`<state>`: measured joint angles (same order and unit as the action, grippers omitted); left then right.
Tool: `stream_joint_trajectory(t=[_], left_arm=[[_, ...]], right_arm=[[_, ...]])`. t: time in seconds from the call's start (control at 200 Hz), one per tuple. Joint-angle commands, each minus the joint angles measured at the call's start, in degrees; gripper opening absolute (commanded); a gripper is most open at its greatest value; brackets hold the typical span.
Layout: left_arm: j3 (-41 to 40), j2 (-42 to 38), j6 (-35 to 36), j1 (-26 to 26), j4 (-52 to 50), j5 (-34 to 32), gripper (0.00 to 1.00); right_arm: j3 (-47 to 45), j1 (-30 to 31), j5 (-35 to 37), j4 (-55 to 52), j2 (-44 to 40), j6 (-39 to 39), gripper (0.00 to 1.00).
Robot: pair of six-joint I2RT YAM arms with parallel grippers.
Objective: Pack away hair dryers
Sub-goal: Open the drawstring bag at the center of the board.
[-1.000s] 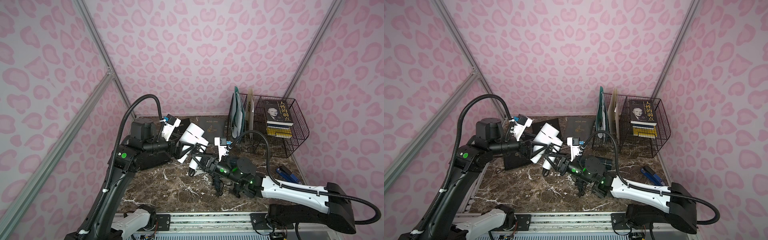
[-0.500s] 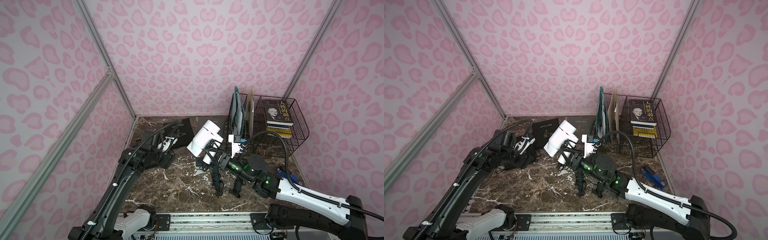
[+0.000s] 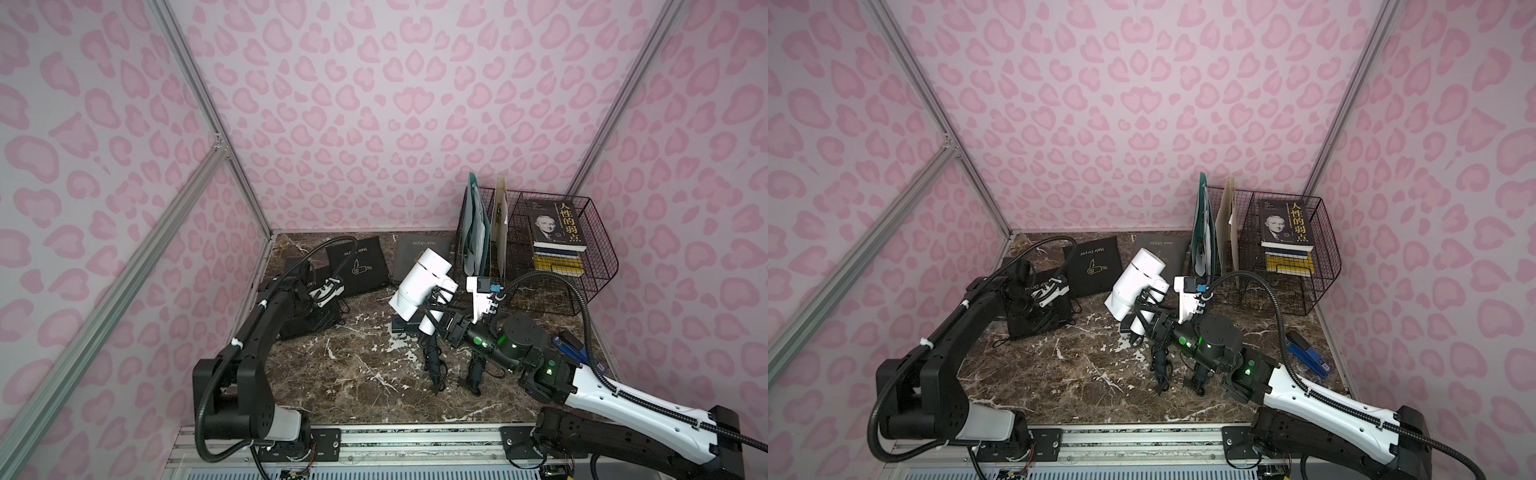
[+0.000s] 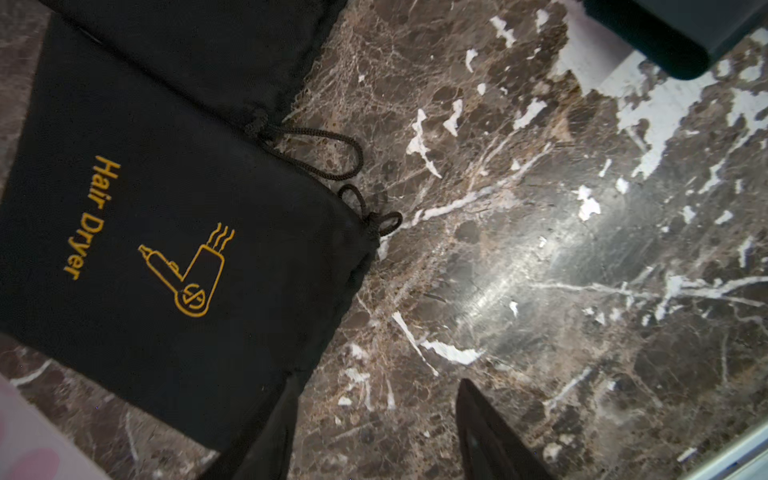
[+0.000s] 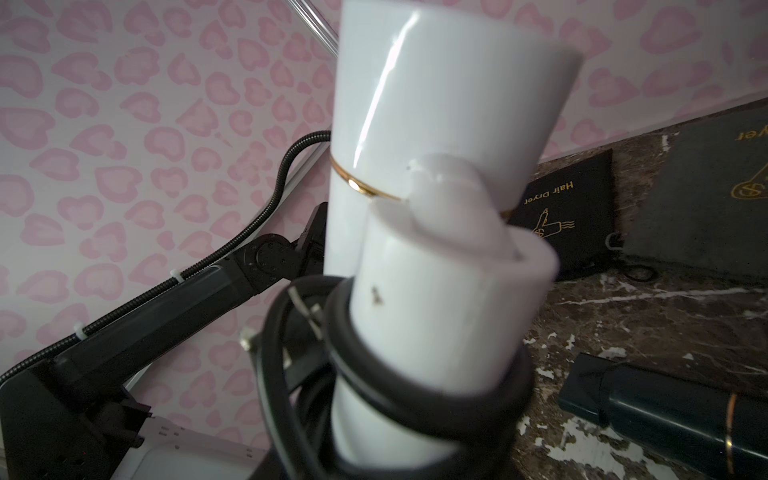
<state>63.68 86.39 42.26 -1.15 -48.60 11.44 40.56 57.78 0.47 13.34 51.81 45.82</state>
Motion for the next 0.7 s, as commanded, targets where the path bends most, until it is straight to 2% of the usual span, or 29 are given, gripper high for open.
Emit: stream_joint_trajectory(t=[0.0, 0.1, 0.42, 0.695], left_arm=[[1.4, 5.2, 5.4, 0.8, 1.5, 3.4, 0.55], [2.1, 8.7, 6.1, 1.7, 2.8, 4.3, 0.55], [1.4, 14.0, 9.2, 2.2, 9.7, 0.4, 0.52], [-0.3, 14.9, 11.6, 2.6, 11.6, -0.9, 0.36]], right_arm=[[0.3, 0.1, 1.1, 2.2, 0.0, -1.5, 0.00], [0.4, 0.1, 1.7, 1.7, -0.2, -1.6, 0.00], [-0.1, 0.0, 2.9, 1.8, -0.4, -1.5, 0.00], [-0.3, -0.1, 3.1, 2.1, -0.3, -1.5, 0.00]])
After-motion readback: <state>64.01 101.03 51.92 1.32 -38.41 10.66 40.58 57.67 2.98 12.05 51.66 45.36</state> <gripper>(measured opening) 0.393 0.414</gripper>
